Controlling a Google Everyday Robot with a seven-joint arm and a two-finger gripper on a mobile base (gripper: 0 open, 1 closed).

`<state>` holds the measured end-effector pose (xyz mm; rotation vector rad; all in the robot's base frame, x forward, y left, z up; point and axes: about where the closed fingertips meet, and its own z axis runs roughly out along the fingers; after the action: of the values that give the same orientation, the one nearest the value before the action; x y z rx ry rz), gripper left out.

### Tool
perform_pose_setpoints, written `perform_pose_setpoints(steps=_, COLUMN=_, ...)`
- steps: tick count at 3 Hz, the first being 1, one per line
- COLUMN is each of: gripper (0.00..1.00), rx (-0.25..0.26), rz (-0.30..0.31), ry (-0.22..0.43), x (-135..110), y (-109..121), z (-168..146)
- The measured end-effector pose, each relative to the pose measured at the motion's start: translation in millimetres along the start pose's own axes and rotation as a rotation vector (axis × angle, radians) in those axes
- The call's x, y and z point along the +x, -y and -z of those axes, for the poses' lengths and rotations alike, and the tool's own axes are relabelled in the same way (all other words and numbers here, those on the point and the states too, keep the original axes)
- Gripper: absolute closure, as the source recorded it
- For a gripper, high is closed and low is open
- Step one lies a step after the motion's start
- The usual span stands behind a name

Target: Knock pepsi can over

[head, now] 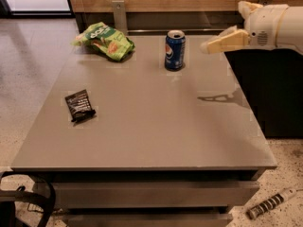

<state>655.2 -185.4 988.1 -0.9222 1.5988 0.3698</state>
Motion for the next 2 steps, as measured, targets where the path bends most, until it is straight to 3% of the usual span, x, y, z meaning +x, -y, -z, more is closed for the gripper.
perform_pose_setpoints(steps=2, gripper=0.00, rx=-0.096, rz=-0.092, ry=0.126, x=21, y=12, z=-66)
